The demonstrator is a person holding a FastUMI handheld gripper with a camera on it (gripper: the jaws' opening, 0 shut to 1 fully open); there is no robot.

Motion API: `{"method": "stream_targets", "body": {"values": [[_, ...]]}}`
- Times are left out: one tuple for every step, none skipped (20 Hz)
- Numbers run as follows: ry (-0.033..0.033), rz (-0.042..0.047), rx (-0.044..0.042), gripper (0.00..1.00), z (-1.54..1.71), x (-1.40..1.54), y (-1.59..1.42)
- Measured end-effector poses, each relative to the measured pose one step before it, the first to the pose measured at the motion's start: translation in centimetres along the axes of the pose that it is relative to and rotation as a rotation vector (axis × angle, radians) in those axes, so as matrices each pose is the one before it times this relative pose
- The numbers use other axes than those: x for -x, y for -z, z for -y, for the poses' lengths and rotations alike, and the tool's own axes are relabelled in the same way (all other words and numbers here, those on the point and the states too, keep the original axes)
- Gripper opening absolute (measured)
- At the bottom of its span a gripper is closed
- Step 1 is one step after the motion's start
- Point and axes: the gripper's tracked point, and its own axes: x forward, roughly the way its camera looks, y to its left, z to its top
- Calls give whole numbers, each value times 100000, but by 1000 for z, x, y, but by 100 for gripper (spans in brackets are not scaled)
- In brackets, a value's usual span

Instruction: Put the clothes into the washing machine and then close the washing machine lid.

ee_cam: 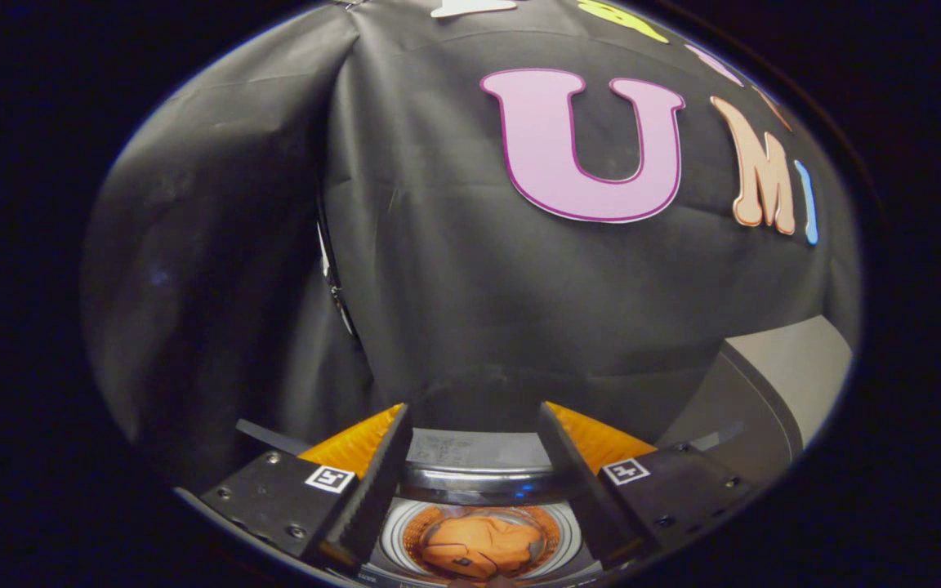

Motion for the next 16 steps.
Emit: {"method": "stream_targets", "body": {"values": [[-216, 5, -297, 94, -1, 180, 168], [-304, -261, -175, 94, -71, 180, 263], [-249, -222, 45, 94, -52, 268, 170], [-296, -304, -177, 94, 48, -110, 88], [-223, -213, -128, 94, -45, 173, 207], [-275, -236, -57, 94, -110, 304, 349], [-239, -944, -272, 94, -39, 186, 491], [-306, -444, -350, 94, -60, 196, 253], [-466, -1059, -303, 94, -80, 260, 539], [-239, -1736, -692, 94, -20, 154, 615], [-56, -1571, -1054, 94, -39, 185, 629], [-690, -777, -1062, 94, -168, 172, 306], [-853, 992, -1101, 94, -134, 282, 79], [-896, 1361, -574, 94, -157, 283, -244], [-485, 728, 376, 94, -53, 407, -101], [-153, 67, 574, 94, 16, 484, -51]]}}
